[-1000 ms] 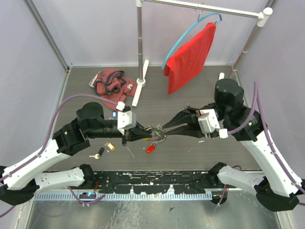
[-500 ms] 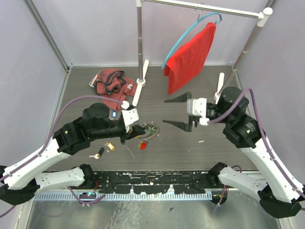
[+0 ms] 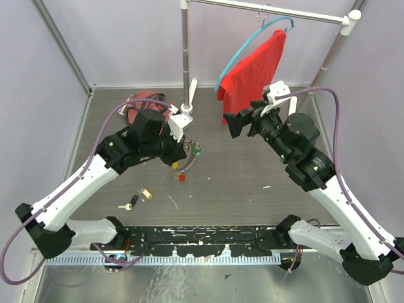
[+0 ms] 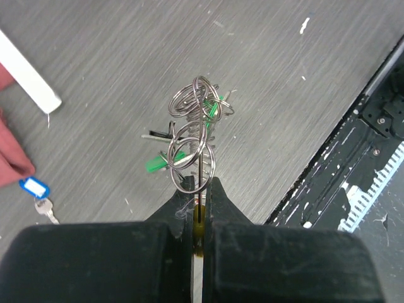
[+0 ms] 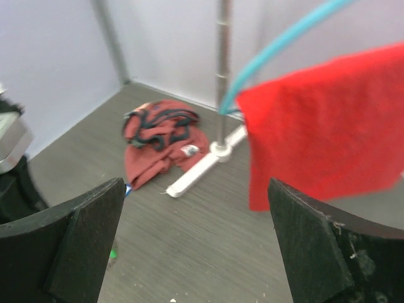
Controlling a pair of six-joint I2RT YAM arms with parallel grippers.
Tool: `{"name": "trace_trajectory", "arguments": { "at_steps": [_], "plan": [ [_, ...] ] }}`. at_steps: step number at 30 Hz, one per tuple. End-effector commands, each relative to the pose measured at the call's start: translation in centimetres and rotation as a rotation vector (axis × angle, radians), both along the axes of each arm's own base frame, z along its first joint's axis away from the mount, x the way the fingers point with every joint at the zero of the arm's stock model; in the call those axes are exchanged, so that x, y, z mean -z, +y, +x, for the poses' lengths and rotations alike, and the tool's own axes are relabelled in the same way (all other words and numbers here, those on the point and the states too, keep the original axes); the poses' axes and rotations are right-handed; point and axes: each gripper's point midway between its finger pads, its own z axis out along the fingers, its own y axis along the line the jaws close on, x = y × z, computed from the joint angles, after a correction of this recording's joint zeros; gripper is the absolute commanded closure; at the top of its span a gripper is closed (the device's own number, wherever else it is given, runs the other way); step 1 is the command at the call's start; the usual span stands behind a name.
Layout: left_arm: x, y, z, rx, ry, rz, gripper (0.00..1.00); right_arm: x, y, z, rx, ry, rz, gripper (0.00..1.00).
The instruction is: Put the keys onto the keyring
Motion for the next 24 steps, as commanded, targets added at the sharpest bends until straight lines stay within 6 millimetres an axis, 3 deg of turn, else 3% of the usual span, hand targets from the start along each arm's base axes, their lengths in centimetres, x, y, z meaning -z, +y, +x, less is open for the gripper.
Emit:
{"name": "trace_trajectory", "arguments": {
  "at_steps": [1, 6, 9, 14, 17, 24],
  "plan": [
    [0.3, 1.1, 0.9, -0.08, 0.105, 0.041, 1.0, -0.2, -5.4, 2.9, 0.381, 0.12, 0.13, 0.0],
    [3.2, 2.2, 2.6, -0.154, 0.212, 0.182, 1.0, 2.5, -5.9, 2.7, 0.404, 0.179, 0.047, 0.0],
    [4.8, 2.7, 3.2, -0.168, 0.265, 0.285, 1.0, 3.1, -6.2, 2.2, 0.41, 0.191, 0.063, 0.0],
    [6.7, 1.5, 3.9, -0.142, 0.36, 0.361, 1.0, 3.4, -6.7, 1.7, 0.412, 0.195, 0.067, 0.0],
    [7.5, 0.1, 4.2, -0.103, 0.419, 0.376, 1.0, 3.6, -7.3, 1.4, 0.438, 0.2, 0.078, 0.0],
    [10.1, -5.6, 3.6, 0.028, 0.512, 0.338, 1.0, 3.7, -9.7, 0.6, 0.528, 0.191, 0.125, 0.0]
  ]
}}
